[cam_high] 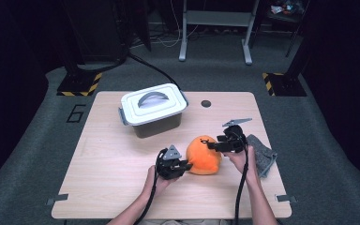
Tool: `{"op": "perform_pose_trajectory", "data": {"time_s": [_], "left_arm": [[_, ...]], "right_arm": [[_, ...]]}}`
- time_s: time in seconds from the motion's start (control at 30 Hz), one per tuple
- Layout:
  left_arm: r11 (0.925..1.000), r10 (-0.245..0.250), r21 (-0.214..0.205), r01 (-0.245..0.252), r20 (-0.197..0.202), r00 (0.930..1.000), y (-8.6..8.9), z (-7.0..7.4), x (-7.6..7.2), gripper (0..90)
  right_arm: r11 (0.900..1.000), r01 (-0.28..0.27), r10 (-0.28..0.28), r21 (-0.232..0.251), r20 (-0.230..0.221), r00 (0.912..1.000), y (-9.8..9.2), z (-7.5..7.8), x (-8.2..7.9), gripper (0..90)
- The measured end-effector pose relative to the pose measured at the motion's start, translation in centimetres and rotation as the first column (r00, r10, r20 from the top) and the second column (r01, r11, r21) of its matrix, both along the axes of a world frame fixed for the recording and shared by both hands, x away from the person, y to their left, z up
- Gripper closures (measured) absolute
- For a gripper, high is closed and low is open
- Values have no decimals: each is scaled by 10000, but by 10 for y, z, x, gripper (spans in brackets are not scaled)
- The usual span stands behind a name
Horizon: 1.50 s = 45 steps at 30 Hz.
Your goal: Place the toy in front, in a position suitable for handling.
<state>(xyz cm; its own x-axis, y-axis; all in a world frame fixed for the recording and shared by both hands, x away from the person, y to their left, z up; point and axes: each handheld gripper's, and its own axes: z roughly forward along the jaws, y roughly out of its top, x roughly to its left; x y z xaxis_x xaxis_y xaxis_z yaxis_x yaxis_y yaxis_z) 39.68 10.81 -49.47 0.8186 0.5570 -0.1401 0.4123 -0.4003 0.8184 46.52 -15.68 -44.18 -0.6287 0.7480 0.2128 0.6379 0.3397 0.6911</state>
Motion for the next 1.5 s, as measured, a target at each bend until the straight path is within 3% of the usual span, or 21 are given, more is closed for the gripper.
{"op": "perform_pose_trajectory", "data": {"time_s": [0.03,0.13,0.17,0.33,0.5,0.73,0.8,0.93,1.0,1.13,1.2,1.23,1.27,1.37,1.5], "left_arm": [[10000,18,-16,-18,-30,10000,0,-1,1,770],[10000,40,78,-40,-28,10000,0,-2,2,775],[9999,106,25,-106,-40,9999,0,-3,3,777],[10000,67,8,-67,2,10000,1,-1,3,798],[9999,136,40,-137,192,9997,6,13,10,806],[9984,-221,519,201,373,9991,8,29,29,806],[9965,-284,790,255,354,9990,7,31,34,806],[9935,-269,1116,241,240,9993,2,23,49,806],[9956,-165,921,167,-31,9999,2,18,54,806],[9975,22,713,-20,-40,10000,2,16,57,792],[9975,223,675,-216,-88,9997,2,18,54,720],[9975,356,611,-350,-88,9993,3,19,53,597],[9973,496,540,-488,-133,9987,4,19,51,597],[9947,1008,209,-1007,-61,9949,10,21,40,457],[9907,1359,-73,-1357,582,9890,12,24,17,388]], "right_arm": [[9991,-370,375,212,-227,9990,-1,-8,4,491],[9969,-775,777,118,-119,9969,0,-16,5,594],[9969,-750,755,216,-216,9969,0,-18,5,631],[9983,-586,585,58,151,9982,3,-17,-4,764],[9999,70,-74,82,595,9982,0,-6,-17,783],[9939,1049,-1066,329,541,9928,0,4,-40,768],[9913,1297,-1306,208,534,9900,2,5,-46,765],[9870,1602,-1604,100,354,9864,5,-2,-51,744],[9844,1756,-1759,130,250,9841,6,-12,-51,740],[9794,1996,-2008,311,404,9788,4,-19,-50,733],[9792,2023,-2029,182,506,9779,4,-18,-50,728],[9770,2129,-2133,136,469,9759,4,-18,-50,721],[9770,2129,-2133,136,469,9759,4,-18,-50,721],[9712,2359,-2371,347,385,9707,2,-19,-51,710],[9694,2424,-2439,398,375,9691,1,-19,-50,696]]}}
